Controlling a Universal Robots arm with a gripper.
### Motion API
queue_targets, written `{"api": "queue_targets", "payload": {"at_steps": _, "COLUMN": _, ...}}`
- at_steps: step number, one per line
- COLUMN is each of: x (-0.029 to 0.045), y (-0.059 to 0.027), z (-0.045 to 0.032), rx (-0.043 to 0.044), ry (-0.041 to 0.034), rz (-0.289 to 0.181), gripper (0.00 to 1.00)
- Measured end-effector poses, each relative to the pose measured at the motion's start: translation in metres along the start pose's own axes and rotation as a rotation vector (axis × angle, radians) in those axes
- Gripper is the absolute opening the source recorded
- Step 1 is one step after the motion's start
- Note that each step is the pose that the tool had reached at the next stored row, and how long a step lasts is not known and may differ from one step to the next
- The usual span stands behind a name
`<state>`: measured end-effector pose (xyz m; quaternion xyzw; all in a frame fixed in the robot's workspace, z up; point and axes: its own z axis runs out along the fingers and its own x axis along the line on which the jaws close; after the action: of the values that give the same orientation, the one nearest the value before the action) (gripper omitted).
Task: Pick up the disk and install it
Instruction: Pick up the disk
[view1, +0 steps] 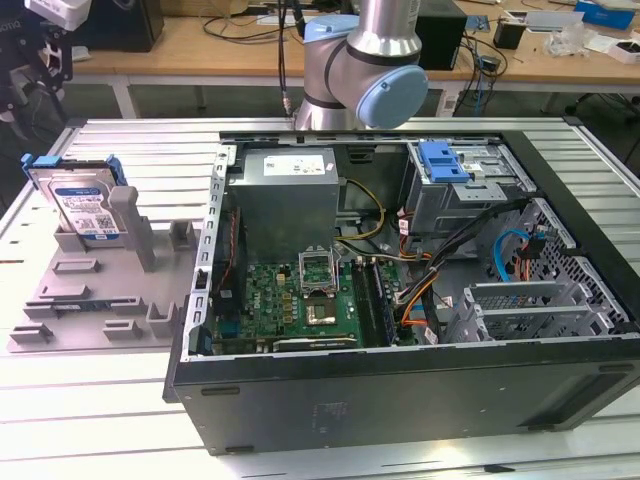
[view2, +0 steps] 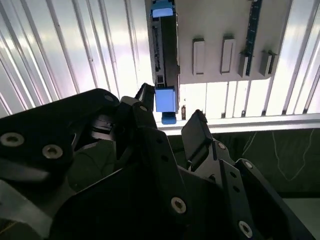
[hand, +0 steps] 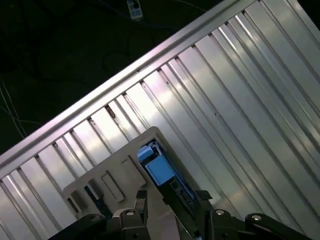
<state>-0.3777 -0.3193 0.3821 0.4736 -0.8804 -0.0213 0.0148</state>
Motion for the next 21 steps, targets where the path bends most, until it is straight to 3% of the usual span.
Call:
{"api": "queue_targets", "payload": {"at_steps": 2, "x": 0.0000, "y": 0.0000, "z": 0.0001, "rx": 0.0006, "ry": 0.0041, "rz": -0.072, "gripper": 0.50}}
{"api": "queue_targets", "payload": {"at_steps": 13, "x": 0.0000, "y": 0.0000, "z": 0.0005, "rx": 0.0052, "ry": 0.0233, "rz": -0.343, "gripper": 0.50}}
{"api": "queue_targets", "payload": {"at_steps": 16, "x": 0.0000, "y": 0.0002, "z": 0.0005, "rx": 0.0066, "ry": 0.0279, "rz": -0.382, "gripper": 0.50}}
{"api": "queue_targets", "payload": {"at_steps": 21, "x": 0.0000, "y": 0.0002, "z": 0.0005, "rx": 0.0082, "ry": 0.0317, "rz": -0.382, "gripper": 0.50}}
